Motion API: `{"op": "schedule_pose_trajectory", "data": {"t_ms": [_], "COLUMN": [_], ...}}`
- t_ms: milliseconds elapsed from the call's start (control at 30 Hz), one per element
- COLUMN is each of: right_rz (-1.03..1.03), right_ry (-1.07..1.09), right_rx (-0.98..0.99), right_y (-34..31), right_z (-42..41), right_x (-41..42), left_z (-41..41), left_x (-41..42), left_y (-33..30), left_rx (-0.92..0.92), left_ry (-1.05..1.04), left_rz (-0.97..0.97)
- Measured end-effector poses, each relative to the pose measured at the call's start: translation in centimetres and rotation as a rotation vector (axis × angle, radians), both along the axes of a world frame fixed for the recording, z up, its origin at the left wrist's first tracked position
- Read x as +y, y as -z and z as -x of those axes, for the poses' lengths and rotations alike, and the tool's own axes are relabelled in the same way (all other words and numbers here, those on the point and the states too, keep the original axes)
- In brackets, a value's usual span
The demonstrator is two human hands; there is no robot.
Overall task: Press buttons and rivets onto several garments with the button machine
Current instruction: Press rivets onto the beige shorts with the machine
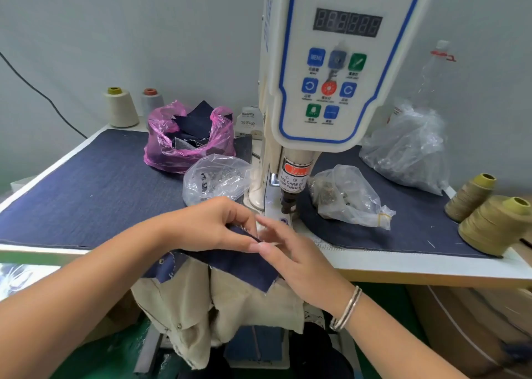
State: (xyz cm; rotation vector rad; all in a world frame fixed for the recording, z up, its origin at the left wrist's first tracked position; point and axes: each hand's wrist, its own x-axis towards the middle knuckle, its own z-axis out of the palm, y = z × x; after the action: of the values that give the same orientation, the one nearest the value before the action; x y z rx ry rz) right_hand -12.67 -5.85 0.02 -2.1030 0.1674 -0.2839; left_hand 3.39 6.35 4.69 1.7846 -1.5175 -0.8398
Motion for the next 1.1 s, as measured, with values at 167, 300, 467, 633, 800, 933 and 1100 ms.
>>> {"op": "schedule_pose_trajectory", "data": {"t_ms": [167,300,467,633,800,933,1100], "right_rz": [-0.048,-0.254,-0.427,-0.558,-0.452,-0.427,-0.596], "right_ry": [-0.062,0.008,0.141,0.267,0.317,0.319,0.356], "right_rx": [0.072,0.188,0.117,0.079,-0.011,0.011,-0.035], "right_y": [0.4,0.6,1.5,2.3,2.8,3.5,3.8], "right_z": [0.9,1.3,1.2,-0.5,-2.3,-2.6,-2.8], "right_x": [-0.9,-2.3,-4.5,-5.7,-6.9,-7.0,-6.9], "left_z": [0.6,0.4,-0.2,-1.0,-1.4,-1.7,-1.5], "left_x": [-0.2,-0.5,-1.2,-1.9,-3.3,-3.5,-3.7], "left_y": [-1.6,-1.4,0.8,3.3,5.0,6.2,7.1], "left_rx": [-0.032,-0.051,-0.105,0.104,0.258,0.373,0.485], "left_ry": [0.013,-0.013,-0.073,-0.175,-0.25,-0.272,-0.334], "left_rz": [-0.051,-0.107,-0.185,-0.09,-0.006,0.026,0.049]}}
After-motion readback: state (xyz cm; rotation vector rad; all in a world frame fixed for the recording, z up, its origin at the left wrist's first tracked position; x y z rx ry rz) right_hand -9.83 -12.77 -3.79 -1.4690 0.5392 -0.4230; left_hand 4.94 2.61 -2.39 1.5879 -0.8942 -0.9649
